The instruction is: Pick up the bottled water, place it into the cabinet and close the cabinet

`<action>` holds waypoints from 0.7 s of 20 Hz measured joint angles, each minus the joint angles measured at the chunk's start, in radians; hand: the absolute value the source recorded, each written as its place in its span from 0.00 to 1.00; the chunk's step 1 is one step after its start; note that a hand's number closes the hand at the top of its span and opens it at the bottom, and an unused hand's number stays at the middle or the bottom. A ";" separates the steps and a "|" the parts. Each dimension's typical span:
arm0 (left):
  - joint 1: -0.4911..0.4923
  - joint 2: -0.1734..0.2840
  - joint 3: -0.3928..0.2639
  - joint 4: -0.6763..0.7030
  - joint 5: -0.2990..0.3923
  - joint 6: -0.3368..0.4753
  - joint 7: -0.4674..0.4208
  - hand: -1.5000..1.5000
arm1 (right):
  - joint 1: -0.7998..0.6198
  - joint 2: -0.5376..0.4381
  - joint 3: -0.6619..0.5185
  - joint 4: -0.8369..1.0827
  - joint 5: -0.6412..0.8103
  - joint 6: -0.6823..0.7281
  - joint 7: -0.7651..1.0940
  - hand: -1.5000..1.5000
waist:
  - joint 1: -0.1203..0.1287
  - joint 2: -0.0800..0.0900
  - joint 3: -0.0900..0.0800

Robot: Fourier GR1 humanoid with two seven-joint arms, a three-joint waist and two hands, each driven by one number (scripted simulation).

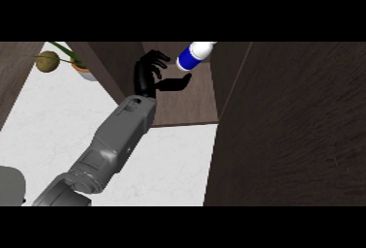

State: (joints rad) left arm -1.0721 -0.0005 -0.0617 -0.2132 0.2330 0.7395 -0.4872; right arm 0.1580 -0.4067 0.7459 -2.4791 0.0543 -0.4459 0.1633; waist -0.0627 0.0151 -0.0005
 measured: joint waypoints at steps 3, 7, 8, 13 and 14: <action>-0.019 0.000 -0.010 0.043 -0.024 0.023 -0.002 0.00 | -0.003 -0.003 -0.013 0.003 -0.007 0.007 -0.012 0.00 | -0.002 0.001 0.001; -0.036 0.000 -0.033 0.094 -0.059 0.059 0.007 0.00 | 0.003 -0.011 -0.014 0.002 -0.012 0.013 -0.022 0.00 | -0.009 0.002 0.001; -0.035 0.000 -0.036 0.102 -0.062 0.073 0.008 0.00 | 0.005 -0.014 -0.015 0.001 -0.014 0.015 -0.025 0.00 | -0.013 0.003 0.001; -0.051 0.000 -0.040 0.131 -0.076 0.102 0.027 0.00 | 0.010 -0.011 -0.009 0.005 -0.018 0.015 -0.038 0.00 | -0.017 0.006 0.000; -0.049 0.000 -0.038 0.129 -0.076 0.106 0.025 0.00 | 0.016 -0.008 0.001 0.007 -0.015 0.010 -0.044 0.00 | -0.018 0.006 -0.001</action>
State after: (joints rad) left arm -1.1213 -0.0006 -0.0998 -0.0838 0.1575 0.8458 -0.4625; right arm 0.1735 -0.4152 0.7470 -2.4716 0.0389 -0.4358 0.1189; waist -0.0805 0.0209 -0.0010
